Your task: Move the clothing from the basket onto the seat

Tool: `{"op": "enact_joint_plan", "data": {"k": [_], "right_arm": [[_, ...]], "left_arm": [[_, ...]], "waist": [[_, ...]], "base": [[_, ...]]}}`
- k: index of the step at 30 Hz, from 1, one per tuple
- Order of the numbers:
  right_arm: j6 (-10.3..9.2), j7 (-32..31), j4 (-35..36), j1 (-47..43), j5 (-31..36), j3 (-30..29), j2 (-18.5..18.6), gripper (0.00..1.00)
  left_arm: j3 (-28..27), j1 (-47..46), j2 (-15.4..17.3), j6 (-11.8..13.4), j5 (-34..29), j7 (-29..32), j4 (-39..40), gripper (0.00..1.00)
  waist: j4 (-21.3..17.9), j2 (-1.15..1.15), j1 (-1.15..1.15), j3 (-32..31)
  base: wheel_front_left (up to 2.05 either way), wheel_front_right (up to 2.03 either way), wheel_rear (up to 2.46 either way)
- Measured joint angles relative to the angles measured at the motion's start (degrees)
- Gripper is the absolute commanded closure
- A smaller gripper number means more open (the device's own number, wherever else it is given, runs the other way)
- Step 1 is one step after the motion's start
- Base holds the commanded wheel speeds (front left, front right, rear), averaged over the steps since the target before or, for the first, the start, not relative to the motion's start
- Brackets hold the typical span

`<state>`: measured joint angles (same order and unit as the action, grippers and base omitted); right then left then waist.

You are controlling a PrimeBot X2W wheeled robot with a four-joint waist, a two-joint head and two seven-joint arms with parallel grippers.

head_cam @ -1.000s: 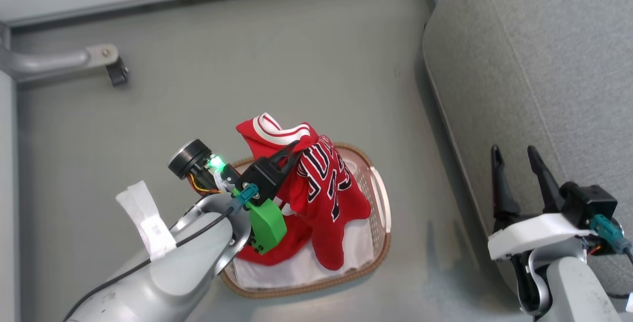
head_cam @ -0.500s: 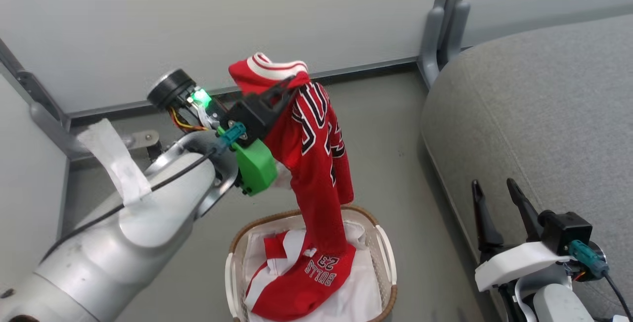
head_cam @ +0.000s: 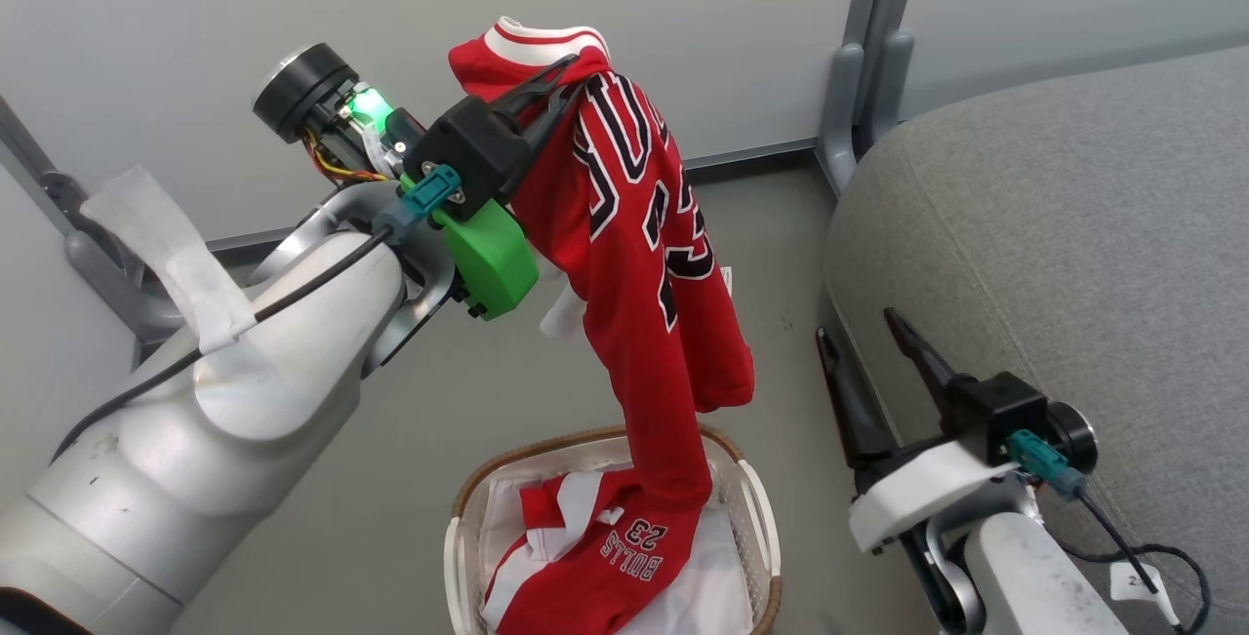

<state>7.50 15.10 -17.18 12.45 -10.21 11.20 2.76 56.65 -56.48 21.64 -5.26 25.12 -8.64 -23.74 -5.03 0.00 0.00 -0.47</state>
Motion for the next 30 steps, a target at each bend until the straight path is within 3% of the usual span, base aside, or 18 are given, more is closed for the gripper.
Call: {"op": "enact_joint_plan", "data": {"k": [15,23,30], "right_arm": [[0.01,0.0,-15.4,15.4,4.3,13.2,0.0,0.0],[0.01,0.0,-22.6,21.4,2.9,17.6,0.0,0.0],[0.02,0.0,-25.1,26.0,-0.6,25.2,0.0,0.0]], "left_arm": [[0.9,-1.6,-0.8,0.2,0.0,0.5,3.5,1.0],[1.7,-2.1,-1.4,0.3,-0.2,0.4,6.2,1.0],[2.5,-2.4,-1.9,0.3,-0.5,0.0,8.7,1.0]], "waist": [[1.4,0.0,0.0,0.0],[2.4,0.0,0.0,0.2],[2.6,0.0,0.0,0.4]], "base": [[0.0,0.0,0.0],[0.0,0.0,0.0],[0.0,0.0,0.0]]}}
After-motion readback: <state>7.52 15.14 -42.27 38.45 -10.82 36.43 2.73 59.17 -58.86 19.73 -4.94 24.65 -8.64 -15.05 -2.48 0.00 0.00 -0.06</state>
